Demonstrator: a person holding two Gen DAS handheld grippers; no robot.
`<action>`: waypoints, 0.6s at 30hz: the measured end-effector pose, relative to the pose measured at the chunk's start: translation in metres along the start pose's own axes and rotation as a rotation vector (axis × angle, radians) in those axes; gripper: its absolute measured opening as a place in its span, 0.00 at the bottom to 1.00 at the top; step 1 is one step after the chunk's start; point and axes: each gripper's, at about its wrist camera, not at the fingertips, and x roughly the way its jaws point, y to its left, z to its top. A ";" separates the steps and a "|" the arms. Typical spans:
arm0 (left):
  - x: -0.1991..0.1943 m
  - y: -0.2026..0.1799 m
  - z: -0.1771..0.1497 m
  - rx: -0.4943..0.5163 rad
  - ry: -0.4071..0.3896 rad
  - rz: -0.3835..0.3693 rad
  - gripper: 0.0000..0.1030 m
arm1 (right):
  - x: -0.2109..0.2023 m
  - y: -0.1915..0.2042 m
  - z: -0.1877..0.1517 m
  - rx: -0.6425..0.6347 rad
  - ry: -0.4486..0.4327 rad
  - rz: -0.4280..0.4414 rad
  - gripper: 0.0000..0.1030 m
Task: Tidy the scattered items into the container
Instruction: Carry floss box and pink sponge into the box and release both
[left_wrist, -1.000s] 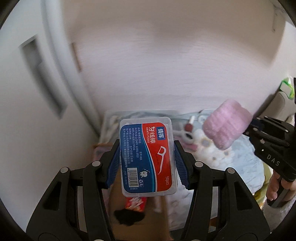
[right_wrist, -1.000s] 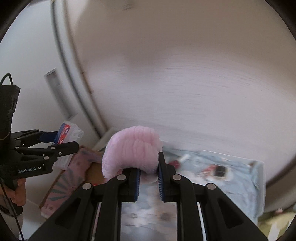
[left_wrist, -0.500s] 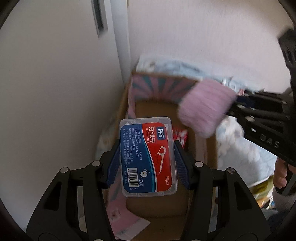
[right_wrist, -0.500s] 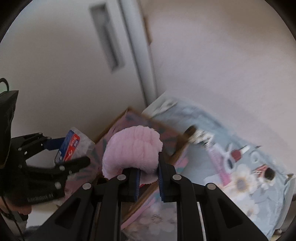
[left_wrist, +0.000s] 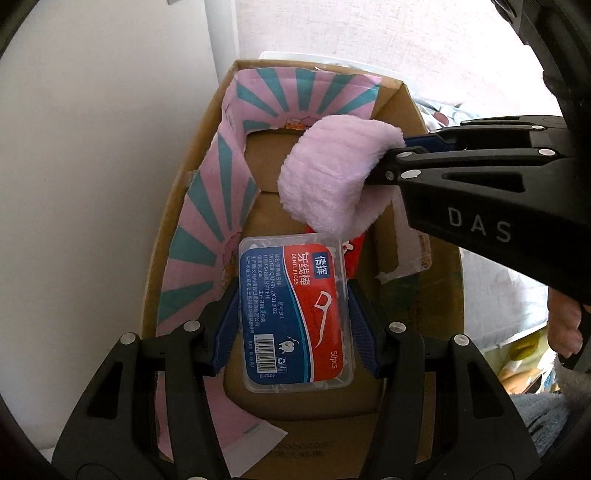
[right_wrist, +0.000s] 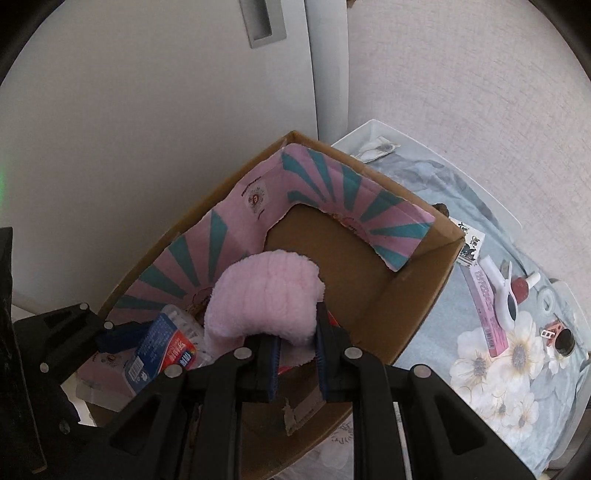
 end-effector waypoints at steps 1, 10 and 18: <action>0.000 0.001 0.001 0.001 0.000 0.001 0.49 | 0.000 0.000 0.001 0.002 0.001 0.000 0.15; -0.007 0.004 0.011 0.009 -0.014 -0.006 0.58 | -0.001 -0.001 0.002 0.033 -0.010 0.018 0.26; -0.017 0.004 0.024 0.027 -0.031 0.031 0.91 | -0.009 -0.008 0.007 0.099 -0.037 0.027 0.77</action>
